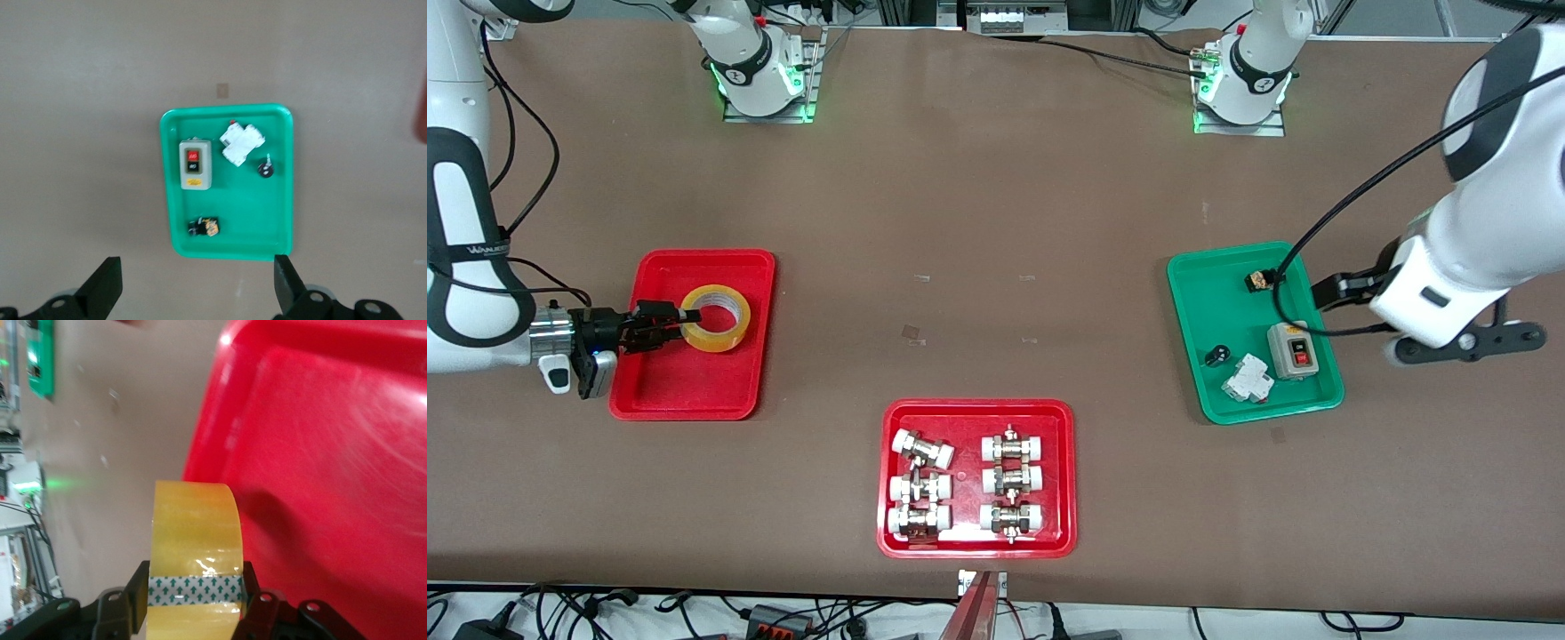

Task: Left arm passes tape to right arm into tray
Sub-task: 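Carry the tape into the red tray while the left gripper withdraws, then lower the tape into the red tray and open the right gripper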

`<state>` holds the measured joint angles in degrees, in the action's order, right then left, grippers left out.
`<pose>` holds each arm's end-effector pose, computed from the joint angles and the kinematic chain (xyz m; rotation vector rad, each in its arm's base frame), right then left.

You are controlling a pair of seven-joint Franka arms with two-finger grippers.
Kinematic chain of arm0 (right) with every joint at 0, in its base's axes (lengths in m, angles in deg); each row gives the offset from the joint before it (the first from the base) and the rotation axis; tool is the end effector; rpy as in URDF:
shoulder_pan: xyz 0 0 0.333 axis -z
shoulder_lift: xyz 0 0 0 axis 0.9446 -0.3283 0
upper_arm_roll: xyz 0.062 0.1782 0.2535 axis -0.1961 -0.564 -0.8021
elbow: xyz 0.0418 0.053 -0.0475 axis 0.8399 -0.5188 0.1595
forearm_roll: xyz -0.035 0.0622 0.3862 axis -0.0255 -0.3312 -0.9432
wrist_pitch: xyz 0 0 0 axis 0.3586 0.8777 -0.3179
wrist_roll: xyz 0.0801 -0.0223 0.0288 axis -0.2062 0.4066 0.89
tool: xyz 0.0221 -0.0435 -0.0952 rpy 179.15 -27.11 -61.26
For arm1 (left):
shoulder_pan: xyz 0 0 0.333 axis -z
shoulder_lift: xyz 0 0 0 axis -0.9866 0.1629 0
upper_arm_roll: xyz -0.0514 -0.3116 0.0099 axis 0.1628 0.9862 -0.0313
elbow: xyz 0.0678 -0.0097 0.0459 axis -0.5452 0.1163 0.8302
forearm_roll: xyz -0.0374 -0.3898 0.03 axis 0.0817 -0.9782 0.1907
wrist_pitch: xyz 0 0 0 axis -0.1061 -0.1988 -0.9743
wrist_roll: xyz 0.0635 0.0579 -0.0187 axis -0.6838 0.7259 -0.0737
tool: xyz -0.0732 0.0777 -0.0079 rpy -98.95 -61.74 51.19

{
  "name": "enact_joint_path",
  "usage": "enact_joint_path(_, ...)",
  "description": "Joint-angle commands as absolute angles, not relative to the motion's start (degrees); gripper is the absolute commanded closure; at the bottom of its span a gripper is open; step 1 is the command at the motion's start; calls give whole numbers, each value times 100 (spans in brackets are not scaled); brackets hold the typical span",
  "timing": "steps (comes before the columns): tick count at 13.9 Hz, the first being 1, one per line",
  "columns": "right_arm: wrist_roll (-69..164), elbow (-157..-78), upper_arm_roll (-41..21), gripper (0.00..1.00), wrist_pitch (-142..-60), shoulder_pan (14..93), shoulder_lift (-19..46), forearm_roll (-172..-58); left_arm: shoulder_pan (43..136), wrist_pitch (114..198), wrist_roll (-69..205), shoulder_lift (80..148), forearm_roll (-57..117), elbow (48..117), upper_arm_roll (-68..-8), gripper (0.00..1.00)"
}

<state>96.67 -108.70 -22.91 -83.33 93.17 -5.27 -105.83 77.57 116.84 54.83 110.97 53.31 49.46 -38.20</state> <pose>0.6216 -0.1292 0.1934 -2.2950 -0.5378 0.2230 0.6384 -0.0943 0.5694 -2.9613 -0.1825 0.1944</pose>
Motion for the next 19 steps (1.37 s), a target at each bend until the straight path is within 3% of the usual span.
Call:
enact_joint_path(1,9714,-10831,-2402,42,-8507,9351,-499,-10166,7432,12116,5591,10326,5117,6167,-3726,0)
enact_joint_path(2,9723,-10831,-2402,13,-8586,9316,-499,-10043,7334,12379,5591,10115,5027,6552,-3726,0)
enact_joint_path(3,9731,-10831,-2402,0,-8709,9281,-499,-9894,7255,12747,5600,9791,5000,7070,-3726,0)
enact_joint_path(6,9854,-10822,-2419,0,-9140,9079,-403,-9226,7184,12725,5679,9559,5000,7356,-3726,0)
enact_joint_path(12,9514,-10805,-2419,0,-9299,8605,290,-8574,7193,12706,6276,9690,4991,6882,-3726,0)
enact_joint_path(16,7916,-10840,-2419,0,-8861,8358,1221,-8320,7193,12672,6337,9778,4991,6698,-3735,0)
enact_joint_path(19,6318,-10840,-2419,0,-8264,7990,1976,-7828,7166,12627,6601,9561,4869,7178,-3717,0)
